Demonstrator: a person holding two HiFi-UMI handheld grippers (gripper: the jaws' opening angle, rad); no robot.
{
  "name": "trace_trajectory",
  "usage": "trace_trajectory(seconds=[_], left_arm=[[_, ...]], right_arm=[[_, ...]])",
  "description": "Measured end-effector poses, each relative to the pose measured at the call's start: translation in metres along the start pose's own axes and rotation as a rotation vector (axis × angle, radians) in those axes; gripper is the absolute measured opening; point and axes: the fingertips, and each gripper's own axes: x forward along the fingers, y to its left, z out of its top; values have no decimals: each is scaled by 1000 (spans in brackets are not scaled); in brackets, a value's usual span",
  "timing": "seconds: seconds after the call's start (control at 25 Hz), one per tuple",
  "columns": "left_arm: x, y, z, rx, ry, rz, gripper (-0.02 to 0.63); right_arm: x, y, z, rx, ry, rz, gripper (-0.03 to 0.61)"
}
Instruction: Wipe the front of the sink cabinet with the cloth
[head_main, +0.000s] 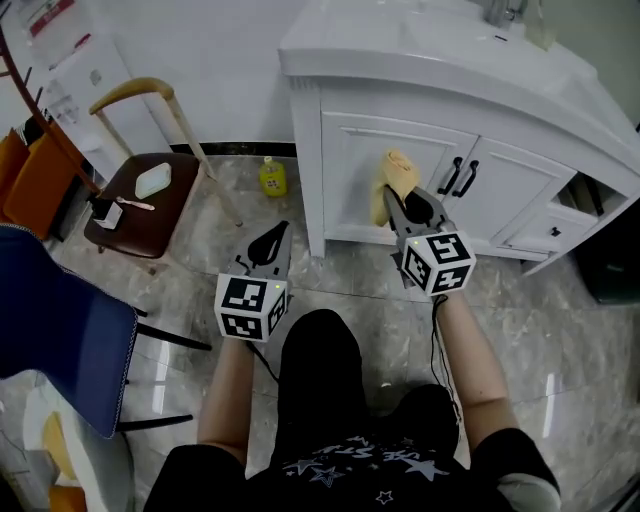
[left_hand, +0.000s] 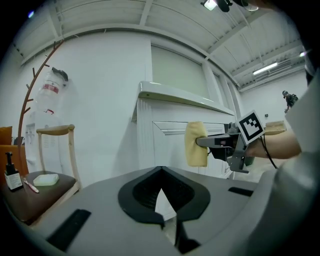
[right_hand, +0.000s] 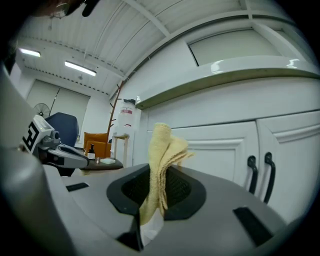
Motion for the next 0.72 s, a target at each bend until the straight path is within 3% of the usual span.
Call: trace_trajectory(seconds=[0.28, 0.44, 0.72], left_arm=[[1, 13, 25, 16, -45, -13, 15], [4, 17, 37, 22, -57, -10, 15], [7, 7, 41, 41, -43, -31, 15]], right_arm=[[47, 30, 42, -39, -27, 77, 61], [75, 43, 45, -67, 34, 119, 61], [92, 37, 40, -134, 80, 78, 61]])
